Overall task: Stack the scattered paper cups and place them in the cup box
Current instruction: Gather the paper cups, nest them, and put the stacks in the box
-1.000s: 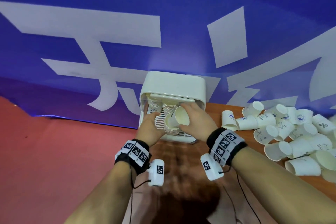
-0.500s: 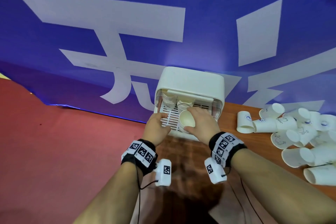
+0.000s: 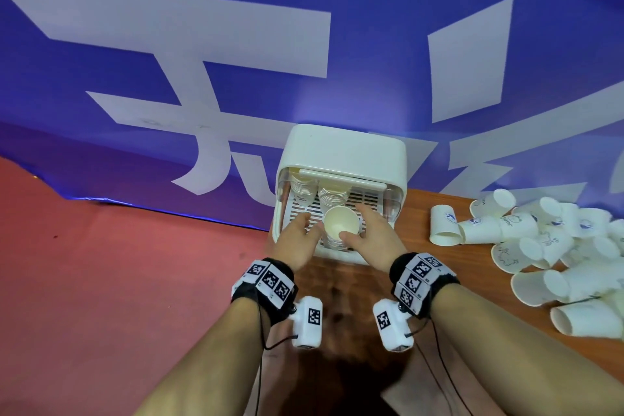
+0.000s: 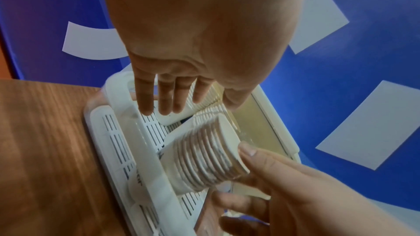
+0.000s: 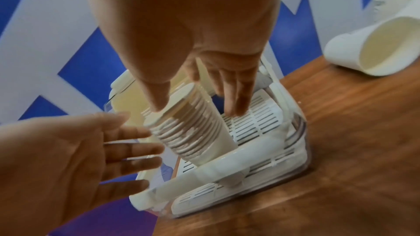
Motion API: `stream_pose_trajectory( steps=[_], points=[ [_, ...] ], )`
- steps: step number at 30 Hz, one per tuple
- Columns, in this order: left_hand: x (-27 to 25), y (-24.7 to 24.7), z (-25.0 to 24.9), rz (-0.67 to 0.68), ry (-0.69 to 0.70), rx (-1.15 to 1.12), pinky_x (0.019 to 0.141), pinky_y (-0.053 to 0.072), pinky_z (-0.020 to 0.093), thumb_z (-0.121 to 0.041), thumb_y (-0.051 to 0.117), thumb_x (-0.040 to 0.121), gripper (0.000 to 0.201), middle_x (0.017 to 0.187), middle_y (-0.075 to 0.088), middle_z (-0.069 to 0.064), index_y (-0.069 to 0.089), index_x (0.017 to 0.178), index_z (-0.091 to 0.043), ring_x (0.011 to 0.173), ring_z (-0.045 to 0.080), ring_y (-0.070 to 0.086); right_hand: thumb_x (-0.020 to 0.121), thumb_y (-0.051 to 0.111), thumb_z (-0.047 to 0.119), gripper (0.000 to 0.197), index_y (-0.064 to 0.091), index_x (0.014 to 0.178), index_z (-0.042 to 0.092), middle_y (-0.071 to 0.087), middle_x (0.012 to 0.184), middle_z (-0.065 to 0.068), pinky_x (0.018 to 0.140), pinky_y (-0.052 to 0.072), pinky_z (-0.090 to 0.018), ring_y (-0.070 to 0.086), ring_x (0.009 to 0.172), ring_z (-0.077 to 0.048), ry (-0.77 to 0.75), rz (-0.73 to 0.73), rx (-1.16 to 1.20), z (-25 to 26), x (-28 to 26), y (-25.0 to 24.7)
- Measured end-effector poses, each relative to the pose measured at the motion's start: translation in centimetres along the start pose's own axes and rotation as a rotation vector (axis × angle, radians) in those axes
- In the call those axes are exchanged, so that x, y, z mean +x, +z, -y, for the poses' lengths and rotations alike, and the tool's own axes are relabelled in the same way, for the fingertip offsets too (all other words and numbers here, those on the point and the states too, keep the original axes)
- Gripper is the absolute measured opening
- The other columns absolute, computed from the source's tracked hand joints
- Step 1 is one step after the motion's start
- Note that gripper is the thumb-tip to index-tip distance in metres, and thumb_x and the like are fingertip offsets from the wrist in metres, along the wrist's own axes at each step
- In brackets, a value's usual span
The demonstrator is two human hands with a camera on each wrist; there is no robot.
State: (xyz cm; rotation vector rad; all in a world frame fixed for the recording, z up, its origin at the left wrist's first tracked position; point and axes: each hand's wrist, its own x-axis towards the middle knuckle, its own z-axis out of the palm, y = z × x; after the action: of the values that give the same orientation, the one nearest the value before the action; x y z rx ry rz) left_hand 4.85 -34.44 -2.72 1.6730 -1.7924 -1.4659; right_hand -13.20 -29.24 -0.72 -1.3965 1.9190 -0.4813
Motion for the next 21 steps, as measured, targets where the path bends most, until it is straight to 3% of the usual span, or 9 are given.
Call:
stream_pose_trajectory(
  steps=[3,6,11,14,16,18,21],
  points=[
    [0.5,1.2,-0.6,0.057,0.005,0.044,0.104,0.04,0.037,-0.039,0.046,0.101,0.048,0.134,0.057,0.007,0.045,0.141,-0.013,0.123,0.027,0.053,0.095,0.058,0.042,0.058,0.039,0.145,0.018,0.06,0.128,-0.008,0.095,0.052,-0.041,0.064,0.107,-0.024,0.177,0.139,0.208,-1.0,0.5,0.2],
    [0.9,2.2,-1.0,0.085,0.065,-0.003,0.089,0.043,0.033,-0.034,0.045,0.101,0.033,0.115,0.066,0.006,0.059,0.125,-0.017,0.105,0.025,0.059,0.103,0.048,0.024,0.04,0.043,0.139,0.005,0.062,0.109,-0.015,0.08,0.06,-0.037,0.068,0.085,-0.028,0.291,0.183,0.566,-0.7,1.0,0.3],
    [1.5,3.0,-2.1,0.044,0.062,-0.14,0.1,0.045,0.041,-0.047,0.045,0.09,0.049,0.119,0.065,0.002,0.055,0.13,-0.02,0.109,0.021,0.059,0.105,0.043,0.017,0.031,0.045,0.135,0.009,0.066,0.103,-0.02,0.073,0.061,-0.033,0.07,0.081,-0.03,0.336,0.054,0.809,0.0,1.9,-0.6],
    [2.0,3.5,-2.2,0.035,0.03,-0.156,0.101,0.045,0.045,-0.038,0.05,0.097,0.031,0.118,0.064,0.003,0.053,0.121,-0.019,0.108,0.022,0.06,0.104,0.044,0.017,0.03,0.044,0.133,0.008,0.065,0.099,-0.016,0.073,0.06,-0.033,0.07,0.08,-0.029,0.362,0.016,0.83,-0.3,2.1,-0.7],
    [2.1,3.9,-2.5,0.057,0.023,-0.159,0.101,0.045,0.045,-0.038,0.05,0.098,0.032,0.117,0.065,0.002,0.054,0.122,-0.016,0.107,0.021,0.061,0.103,0.046,0.016,0.028,0.046,0.13,0.006,0.065,0.1,-0.017,0.074,0.059,-0.033,0.069,0.081,-0.029,0.383,-0.013,0.852,-0.8,2.0,-0.7],
    [2.2,4.2,-3.0,0.077,0.038,-0.167,0.101,0.045,0.043,-0.036,0.05,0.098,0.036,0.118,0.065,0.001,0.055,0.127,-0.016,0.108,0.02,0.061,0.102,0.047,0.012,0.026,0.051,0.126,0.002,0.065,0.103,-0.019,0.076,0.056,-0.035,0.067,0.081,-0.027,0.391,-0.038,0.877,-1.3,2.0,-0.7],
    [2.4,4.6,-3.9,0.107,0.074,-0.183,0.09,0.044,0.027,-0.026,0.049,0.101,0.033,0.116,0.063,-0.002,0.054,0.132,-0.016,0.107,0.015,0.059,0.1,0.047,0.003,0.02,0.056,0.118,0.005,0.065,0.098,-0.012,0.066,0.052,-0.027,0.064,0.069,-0.016,0.387,-0.049,0.976,-1.7,1.9,-0.9]
  ],
)
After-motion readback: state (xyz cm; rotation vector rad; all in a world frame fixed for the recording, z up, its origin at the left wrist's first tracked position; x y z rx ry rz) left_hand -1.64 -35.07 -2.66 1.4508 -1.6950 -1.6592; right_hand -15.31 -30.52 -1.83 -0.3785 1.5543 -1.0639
